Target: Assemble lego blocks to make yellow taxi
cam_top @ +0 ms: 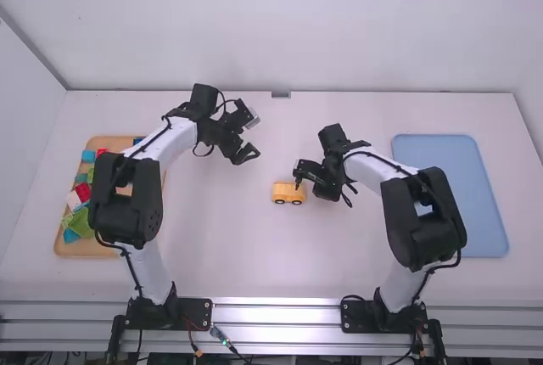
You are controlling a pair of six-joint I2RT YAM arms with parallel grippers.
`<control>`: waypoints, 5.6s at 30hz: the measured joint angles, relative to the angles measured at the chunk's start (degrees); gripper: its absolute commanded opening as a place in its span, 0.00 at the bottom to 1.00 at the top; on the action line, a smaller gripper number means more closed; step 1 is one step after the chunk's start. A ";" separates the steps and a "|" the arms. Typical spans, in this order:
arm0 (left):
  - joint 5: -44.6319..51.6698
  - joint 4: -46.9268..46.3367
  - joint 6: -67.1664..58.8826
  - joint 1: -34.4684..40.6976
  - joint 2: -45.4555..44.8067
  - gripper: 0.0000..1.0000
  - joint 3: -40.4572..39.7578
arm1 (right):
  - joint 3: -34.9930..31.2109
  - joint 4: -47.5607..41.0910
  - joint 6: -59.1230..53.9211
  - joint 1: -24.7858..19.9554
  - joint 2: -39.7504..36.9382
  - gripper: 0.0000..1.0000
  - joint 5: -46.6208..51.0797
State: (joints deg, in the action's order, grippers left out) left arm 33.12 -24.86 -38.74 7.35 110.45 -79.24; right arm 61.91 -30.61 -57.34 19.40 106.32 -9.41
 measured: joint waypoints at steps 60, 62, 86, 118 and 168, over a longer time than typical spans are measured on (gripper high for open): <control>34.88 49.35 -17.09 4.15 0.37 0.99 29.92 | -20.13 27.17 -9.94 -19.30 -5.62 0.99 -35.23; 34.82 50.05 -15.08 4.70 1.20 0.99 29.92 | -23.43 31.71 -9.42 -20.61 -5.64 0.99 -37.09; 34.14 46.18 -11.80 7.50 4.68 0.99 29.90 | -20.00 39.60 -16.22 -26.84 11.34 0.74 -52.89; 26.80 51.10 -11.89 9.79 13.77 0.82 25.88 | -17.59 30.91 -17.64 -23.34 12.37 0.08 -58.40; 27.52 51.30 -13.33 10.19 15.98 0.38 25.42 | -8.79 36.59 -7.65 -6.25 12.09 0.00 -55.21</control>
State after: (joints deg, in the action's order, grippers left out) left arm 60.64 26.44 -52.07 17.54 126.43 -53.82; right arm 53.12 5.98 -64.99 13.15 118.41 -64.62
